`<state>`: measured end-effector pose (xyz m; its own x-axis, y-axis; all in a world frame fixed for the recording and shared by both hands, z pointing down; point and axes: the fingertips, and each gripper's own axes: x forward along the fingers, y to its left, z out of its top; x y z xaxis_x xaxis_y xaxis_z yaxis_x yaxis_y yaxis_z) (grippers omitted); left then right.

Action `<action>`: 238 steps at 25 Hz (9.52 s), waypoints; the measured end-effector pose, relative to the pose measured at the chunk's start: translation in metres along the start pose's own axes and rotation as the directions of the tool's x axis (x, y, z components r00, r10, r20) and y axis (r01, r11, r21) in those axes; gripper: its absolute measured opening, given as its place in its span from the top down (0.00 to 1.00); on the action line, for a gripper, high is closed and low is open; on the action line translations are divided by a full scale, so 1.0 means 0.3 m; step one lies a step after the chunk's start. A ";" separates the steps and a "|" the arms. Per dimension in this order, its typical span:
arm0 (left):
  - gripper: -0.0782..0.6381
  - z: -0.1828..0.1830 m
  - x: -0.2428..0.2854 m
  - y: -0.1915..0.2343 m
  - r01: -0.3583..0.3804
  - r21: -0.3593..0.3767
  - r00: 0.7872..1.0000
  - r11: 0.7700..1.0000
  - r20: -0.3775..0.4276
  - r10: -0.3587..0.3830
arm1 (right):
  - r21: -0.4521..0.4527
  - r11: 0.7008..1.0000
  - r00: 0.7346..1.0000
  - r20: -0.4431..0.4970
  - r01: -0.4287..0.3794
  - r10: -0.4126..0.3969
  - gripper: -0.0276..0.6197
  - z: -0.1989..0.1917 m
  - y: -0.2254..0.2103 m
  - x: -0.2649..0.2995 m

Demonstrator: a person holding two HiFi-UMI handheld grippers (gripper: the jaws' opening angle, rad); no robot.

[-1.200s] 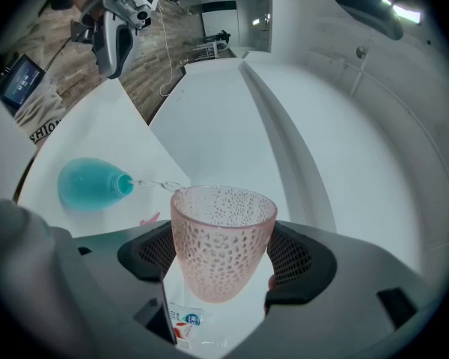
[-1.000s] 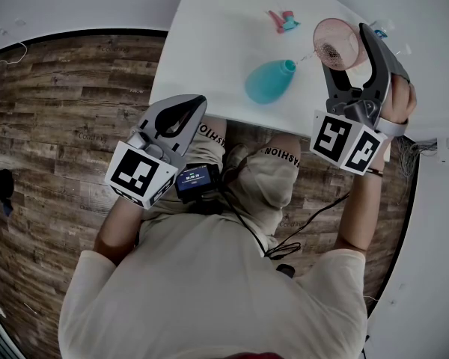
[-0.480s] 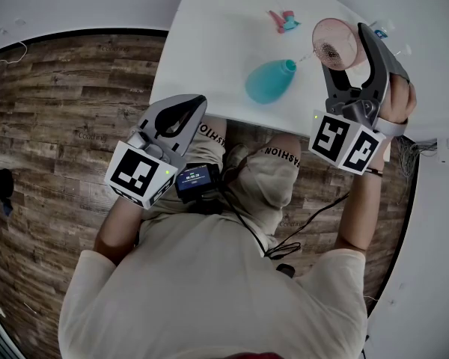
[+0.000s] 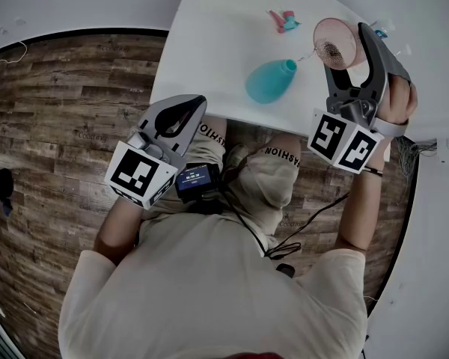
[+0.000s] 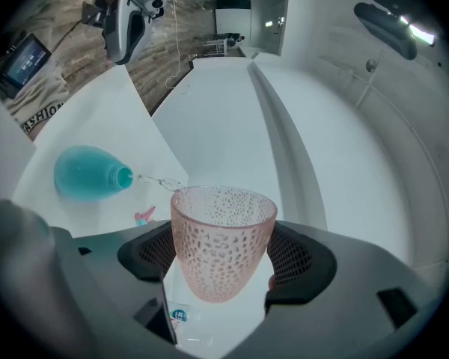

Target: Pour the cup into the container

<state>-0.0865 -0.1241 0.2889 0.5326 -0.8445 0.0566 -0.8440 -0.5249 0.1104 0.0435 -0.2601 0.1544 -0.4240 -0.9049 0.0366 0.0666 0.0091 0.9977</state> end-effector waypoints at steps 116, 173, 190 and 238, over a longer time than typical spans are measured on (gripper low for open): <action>0.88 0.058 0.013 -0.025 -0.074 0.074 0.997 0.994 0.029 0.072 | 0.848 0.472 0.966 0.254 -0.240 0.035 0.39 -0.217 0.146 -0.176; 0.88 0.053 -0.009 0.049 -0.141 0.065 0.990 0.988 0.018 0.140 | 0.917 0.372 0.988 0.118 -0.146 0.097 0.39 -0.479 0.269 -0.172; 0.88 0.032 -0.011 0.053 -0.146 0.060 0.989 0.987 0.006 0.146 | 0.933 0.322 0.982 0.119 -0.161 0.146 0.39 -0.502 0.361 -0.150; 0.88 0.015 -0.010 0.055 -0.144 0.055 0.989 0.988 -0.008 0.145 | 0.950 0.210 0.949 0.174 -0.233 0.264 0.39 -0.468 0.541 -0.100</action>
<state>-0.1024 -0.1306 0.2861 0.4050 -0.9108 0.0801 -0.9143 -0.4024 0.0467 0.1938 -0.2912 0.3074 -0.5421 -0.7820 0.3076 -0.7450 0.6165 0.2546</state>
